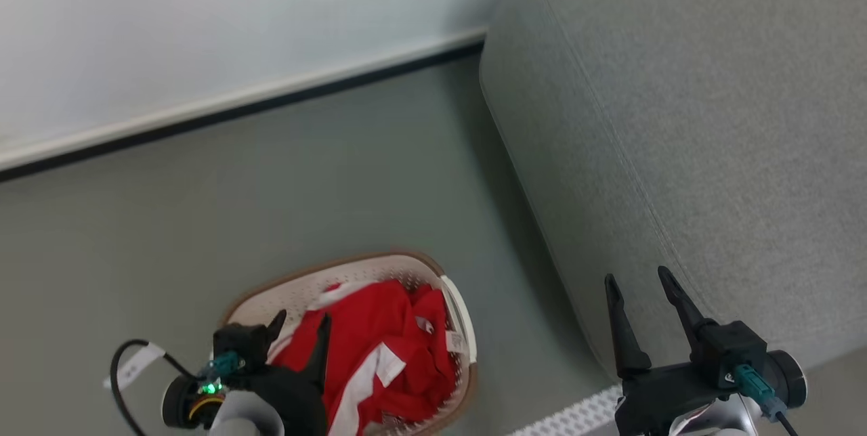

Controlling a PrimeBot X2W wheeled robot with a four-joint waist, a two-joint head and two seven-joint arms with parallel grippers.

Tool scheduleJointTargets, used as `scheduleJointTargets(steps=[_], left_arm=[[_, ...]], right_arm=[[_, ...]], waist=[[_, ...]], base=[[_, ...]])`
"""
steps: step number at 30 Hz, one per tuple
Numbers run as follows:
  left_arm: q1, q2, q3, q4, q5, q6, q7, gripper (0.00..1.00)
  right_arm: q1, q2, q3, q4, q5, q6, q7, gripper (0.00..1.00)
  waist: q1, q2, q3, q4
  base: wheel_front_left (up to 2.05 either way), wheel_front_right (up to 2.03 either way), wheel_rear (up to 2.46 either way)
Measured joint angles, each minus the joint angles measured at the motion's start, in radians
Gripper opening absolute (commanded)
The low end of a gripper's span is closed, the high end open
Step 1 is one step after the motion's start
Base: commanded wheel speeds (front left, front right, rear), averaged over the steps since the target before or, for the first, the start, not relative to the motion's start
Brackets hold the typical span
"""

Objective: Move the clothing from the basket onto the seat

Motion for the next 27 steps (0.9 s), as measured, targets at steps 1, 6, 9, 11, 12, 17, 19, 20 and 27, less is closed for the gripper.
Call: scheduleJointTargets(steps=[1, 6, 9, 11, 12, 17, 19, 20, 27], left_arm=[[-0.021, 0.000, -0.007, 0.021, 0.000, -0.002, 0.001, 1.00], [-0.106, -0.001, -0.034, 0.128, -0.010, -0.003, 0.021, 1.00], [-0.142, 0.000, -0.049, 0.172, -0.007, 0.002, 0.033, 1.00], [-0.177, 0.000, -0.062, 0.208, 0.007, 0.002, 0.049, 1.00], [-0.196, 0.003, -0.069, 0.228, 0.017, -0.002, 0.058, 1.00], [-0.273, 0.024, -0.119, 0.333, 0.052, -0.019, 0.118, 1.00], [-0.297, 0.027, -0.135, 0.361, 0.067, -0.022, 0.131, 1.00], [-0.309, 0.029, -0.145, 0.372, 0.079, -0.020, 0.138, 1.00], [-0.369, 0.049, -0.198, 0.444, 0.123, 0.002, 0.165, 1.00]], right_arm=[[-0.003, 0.001, 0.002, -0.001, 0.000, 0.000, -0.006, 1.00], [-0.024, 0.002, 0.012, -0.009, 0.054, 0.000, -0.040, 1.00], [-0.032, 0.002, 0.021, -0.010, 0.069, 0.000, -0.053, 1.00], [-0.042, 0.002, 0.032, -0.012, 0.084, 0.000, -0.064, 1.00], [-0.043, 0.002, 0.037, -0.012, 0.092, 0.000, -0.070, 1.00], [-0.051, 0.002, 0.045, -0.002, 0.151, 0.000, -0.109, 1.00], [-0.052, 0.002, 0.052, 0.002, 0.165, 0.000, -0.119, 1.00], [-0.051, 0.002, 0.058, 0.005, 0.170, 0.000, -0.121, 1.00], [-0.034, 0.002, 0.065, -0.003, 0.206, 0.000, -0.142, 1.00]], waist=[[0.0000, 0.0000, 0.019, -0.008], [0.0000, 0.0000, 0.110, -0.049], [-0.0001, 0.0000, 0.144, -0.066], [-0.0002, 0.0001, 0.178, -0.082], [-0.0002, 0.0001, 0.195, -0.090], [-0.0002, 0.0001, 0.296, -0.137], [-0.0002, 0.0001, 0.329, -0.151], [-0.0002, 0.0001, 0.344, -0.158], [-0.0003, 0.0001, 0.450, -0.187]], base=[[0.00, 0.00, 0.00], [0.00, 0.00, 0.00], [0.00, 0.00, 0.00], [0.00, 0.00, 0.00], [0.00, 0.00, 0.00], [0.00, 0.00, 0.00], [0.00, 0.00, 0.00], [0.00, 0.00, 0.00], [0.00, 0.00, 0.00]])
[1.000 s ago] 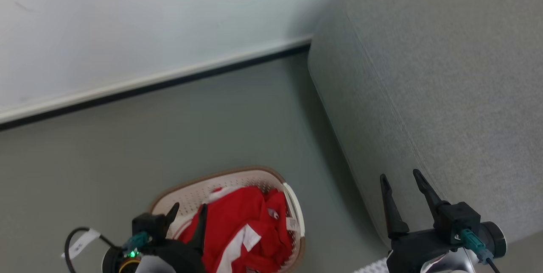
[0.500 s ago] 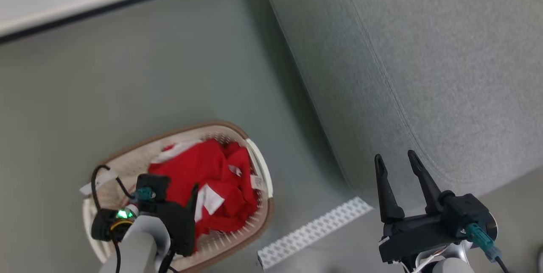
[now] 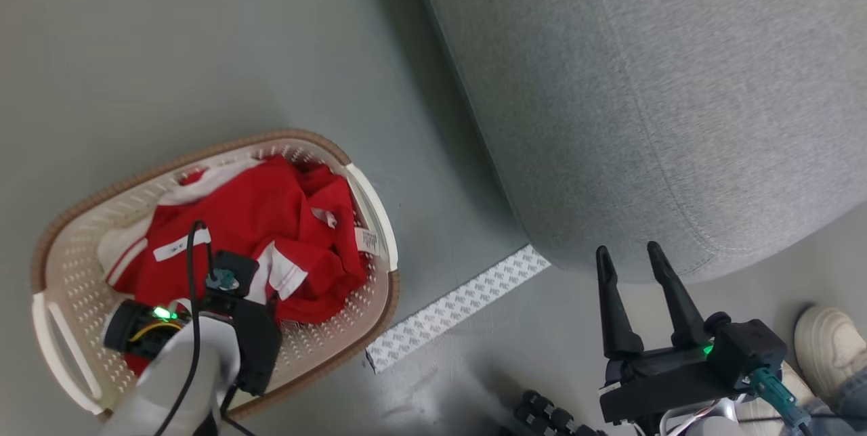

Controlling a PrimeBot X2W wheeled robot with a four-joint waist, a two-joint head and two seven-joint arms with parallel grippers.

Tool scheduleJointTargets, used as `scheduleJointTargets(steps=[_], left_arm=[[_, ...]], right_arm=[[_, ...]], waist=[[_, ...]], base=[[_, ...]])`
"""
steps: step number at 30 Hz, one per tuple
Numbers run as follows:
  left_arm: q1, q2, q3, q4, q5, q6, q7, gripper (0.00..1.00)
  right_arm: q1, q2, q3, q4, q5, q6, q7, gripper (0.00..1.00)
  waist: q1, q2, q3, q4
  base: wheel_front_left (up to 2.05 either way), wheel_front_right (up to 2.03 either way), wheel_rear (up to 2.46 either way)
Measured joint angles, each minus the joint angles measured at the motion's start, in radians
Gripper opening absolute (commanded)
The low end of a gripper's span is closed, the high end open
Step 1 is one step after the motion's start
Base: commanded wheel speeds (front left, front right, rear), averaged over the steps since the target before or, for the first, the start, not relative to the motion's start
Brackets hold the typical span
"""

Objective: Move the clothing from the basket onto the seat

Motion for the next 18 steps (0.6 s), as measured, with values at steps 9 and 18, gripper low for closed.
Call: scheduleJointTargets(steps=[9, 18], left_arm=[[-0.039, 0.025, -0.022, 0.040, 0.014, 0.013, 0.032, 1.00], [-0.051, 0.026, -0.017, 0.055, -0.016, -0.007, 0.041, 0.00]], right_arm=[[0.031, 0.001, 0.016, -0.014, 0.028, 0.000, -0.007, 1.00], [0.043, 0.001, 0.009, -0.039, 0.041, 0.000, -0.008, 1.00]], waist=[[-0.0001, 0.0000, 0.093, -0.005], [-0.0002, -0.0001, 0.112, -0.007]], base=[[0.00, 0.00, 0.00], [0.00, 0.00, 0.00]])
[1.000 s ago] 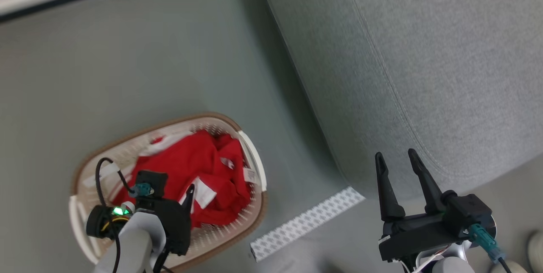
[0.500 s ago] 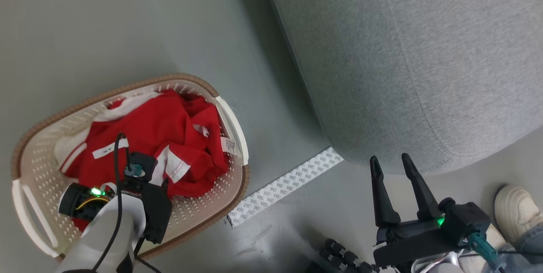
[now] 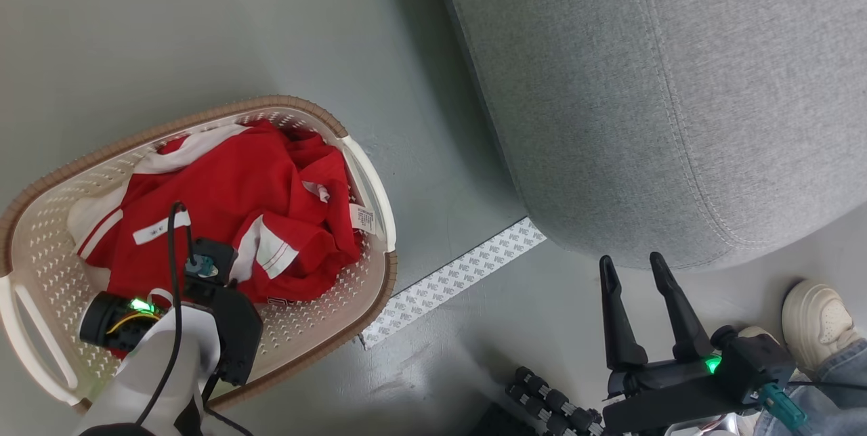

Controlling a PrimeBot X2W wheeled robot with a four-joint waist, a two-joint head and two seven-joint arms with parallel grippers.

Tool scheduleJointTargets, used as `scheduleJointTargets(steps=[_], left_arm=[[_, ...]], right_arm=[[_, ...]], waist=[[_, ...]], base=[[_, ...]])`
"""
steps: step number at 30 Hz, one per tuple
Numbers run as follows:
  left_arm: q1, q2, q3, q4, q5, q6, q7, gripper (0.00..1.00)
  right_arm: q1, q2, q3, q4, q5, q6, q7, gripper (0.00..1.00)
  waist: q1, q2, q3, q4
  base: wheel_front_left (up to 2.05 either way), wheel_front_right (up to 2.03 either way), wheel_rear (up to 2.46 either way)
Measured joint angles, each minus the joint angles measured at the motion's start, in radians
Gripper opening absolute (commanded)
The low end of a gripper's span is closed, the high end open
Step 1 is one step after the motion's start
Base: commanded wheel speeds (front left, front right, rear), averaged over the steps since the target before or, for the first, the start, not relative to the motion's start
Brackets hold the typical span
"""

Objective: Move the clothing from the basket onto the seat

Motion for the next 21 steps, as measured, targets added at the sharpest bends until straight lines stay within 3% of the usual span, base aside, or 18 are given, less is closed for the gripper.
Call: scheduleJointTargets(steps=[7, 11, 21], left_arm=[[0.000, 0.007, 0.007, 0.006, -0.026, -0.014, -0.021, 0.00], [0.012, 0.039, 0.016, 0.010, -0.042, -0.046, -0.041, 0.00], [0.066, -0.051, 0.005, 0.004, -0.094, -0.091, -0.159, 0.00]], right_arm=[[-0.028, 0.000, 0.026, 0.024, 0.002, 0.000, -0.001, 1.00], [-0.073, 0.002, 0.046, 0.048, -0.002, 0.000, -0.001, 1.00], [-0.087, 0.003, -0.003, 0.155, -0.086, 0.000, -0.001, 1.00]], waist=[[0.0000, -0.0001, -0.027, -0.010], [0.0000, -0.0001, -0.061, -0.019], [-0.0002, -0.0001, -0.210, 0.012]], base=[[0.00, 0.00, 0.00], [0.00, 0.00, 0.00], [0.00, 0.00, 0.00]])
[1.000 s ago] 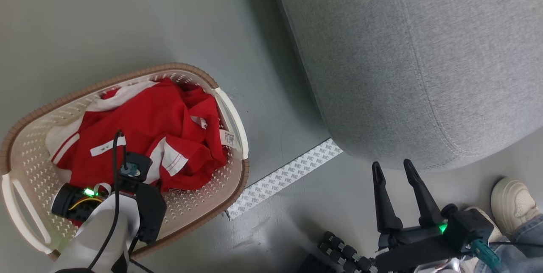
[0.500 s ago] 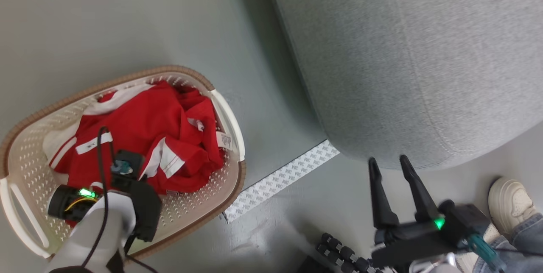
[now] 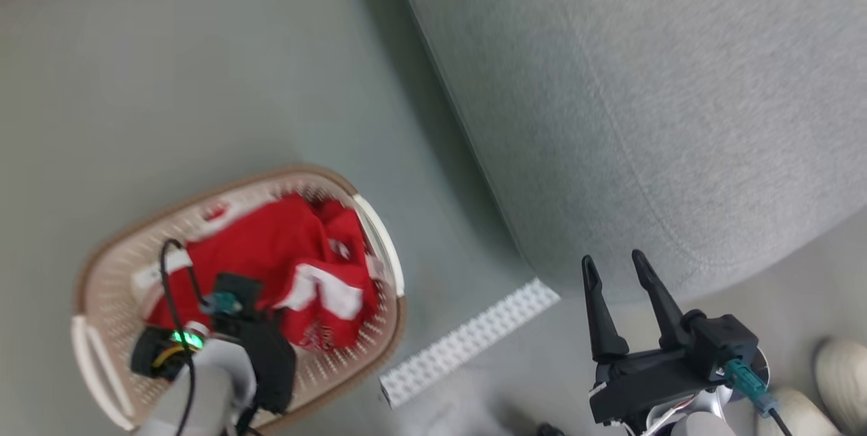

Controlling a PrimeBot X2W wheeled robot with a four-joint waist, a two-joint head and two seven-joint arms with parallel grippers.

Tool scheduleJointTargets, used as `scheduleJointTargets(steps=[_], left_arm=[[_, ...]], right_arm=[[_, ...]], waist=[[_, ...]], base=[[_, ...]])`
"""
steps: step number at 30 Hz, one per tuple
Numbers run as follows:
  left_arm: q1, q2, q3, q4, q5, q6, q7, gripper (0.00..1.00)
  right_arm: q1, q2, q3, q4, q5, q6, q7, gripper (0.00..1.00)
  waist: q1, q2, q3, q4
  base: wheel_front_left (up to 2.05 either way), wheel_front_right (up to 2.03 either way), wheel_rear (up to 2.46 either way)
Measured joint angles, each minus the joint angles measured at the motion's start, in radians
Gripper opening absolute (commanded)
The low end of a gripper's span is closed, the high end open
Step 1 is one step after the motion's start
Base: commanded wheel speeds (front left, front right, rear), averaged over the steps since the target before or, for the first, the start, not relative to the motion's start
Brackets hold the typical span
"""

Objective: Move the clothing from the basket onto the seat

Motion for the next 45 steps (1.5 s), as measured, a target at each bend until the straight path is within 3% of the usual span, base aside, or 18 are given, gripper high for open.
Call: scheduleJointTargets(steps=[5, 11, 24, 36, 45], left_arm=[[0.045, -0.015, -0.005, -0.045, -0.051, -0.005, -0.027, 0.00], [0.156, -0.018, -0.104, -0.218, -0.154, -0.006, -0.024, 0.00], [0.144, -0.020, -0.174, -0.450, -0.304, 0.100, -0.018, 0.00], [0.042, -0.020, -0.232, -0.562, -0.315, 0.134, 0.018, 0.00], [0.006, -0.020, -0.270, -0.583, -0.353, 0.169, 0.028, 0.00]], right_arm=[[0.014, 0.000, 0.003, 0.025, -0.022, 0.000, 0.024, 1.00], [0.100, 0.001, 0.000, 0.033, -0.036, 0.000, 0.068, 1.00], [0.211, 0.000, 0.000, -0.040, -0.051, 0.000, 0.156, 1.00], [0.215, -0.001, 0.030, -0.049, -0.042, 0.000, 0.172, 1.00], [0.189, 0.000, 0.087, -0.019, -0.033, 0.000, 0.180, 1.00]], waist=[[-0.0001, -0.0001, -0.119, 0.037], [-0.0002, -0.0002, -0.281, 0.090], [-0.0002, -0.0003, -0.594, 0.217], [0.0000, -0.0002, -0.695, 0.334], [0.0001, -0.0001, -0.726, 0.364]], base=[[0.00, 0.00, 0.00], [0.00, 0.00, 0.00], [0.00, 0.00, 0.00], [0.00, 0.00, 0.00], [0.00, 0.00, 0.00]])
